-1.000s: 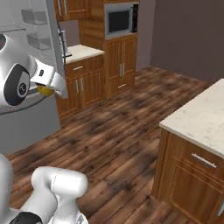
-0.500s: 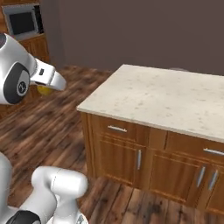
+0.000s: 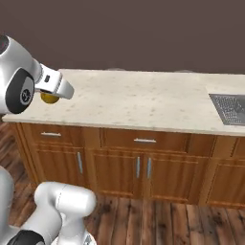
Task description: Grab the lemons from the fridge, place them in the blender, close the lid, and turn on the blender to create a marinade.
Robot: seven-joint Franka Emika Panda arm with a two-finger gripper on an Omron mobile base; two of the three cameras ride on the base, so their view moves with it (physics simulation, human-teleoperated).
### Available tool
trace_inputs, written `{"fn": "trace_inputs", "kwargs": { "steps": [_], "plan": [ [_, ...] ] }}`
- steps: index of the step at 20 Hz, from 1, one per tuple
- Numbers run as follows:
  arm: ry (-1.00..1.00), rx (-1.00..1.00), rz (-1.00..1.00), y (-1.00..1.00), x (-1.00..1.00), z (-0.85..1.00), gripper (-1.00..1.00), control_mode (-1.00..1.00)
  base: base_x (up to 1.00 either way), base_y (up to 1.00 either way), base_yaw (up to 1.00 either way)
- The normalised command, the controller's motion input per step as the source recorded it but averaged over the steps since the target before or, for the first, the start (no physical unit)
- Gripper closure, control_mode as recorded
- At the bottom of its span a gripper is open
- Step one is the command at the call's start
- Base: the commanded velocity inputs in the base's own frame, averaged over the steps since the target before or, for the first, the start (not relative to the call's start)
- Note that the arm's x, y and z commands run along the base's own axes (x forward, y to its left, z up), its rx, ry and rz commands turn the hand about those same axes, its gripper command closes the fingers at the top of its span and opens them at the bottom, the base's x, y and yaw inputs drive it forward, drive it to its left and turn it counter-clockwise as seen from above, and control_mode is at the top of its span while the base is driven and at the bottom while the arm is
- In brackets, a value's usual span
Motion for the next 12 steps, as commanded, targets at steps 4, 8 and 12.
{"fn": "trace_inputs", "kwargs": {
  "steps": [4,8,12],
  "plan": [
    [0.00,0.00,0.00,0.00,0.00,0.00,1.00,1.00,0.26,-1.00,-0.36],
    [0.00,0.00,0.00,0.00,0.00,0.00,1.00,1.00,0.62,-1.00,-0.30],
    [0.00,0.00,0.00,0.00,0.00,0.00,1.00,1.00,0.95,-1.00,-0.25]
  ]
}}
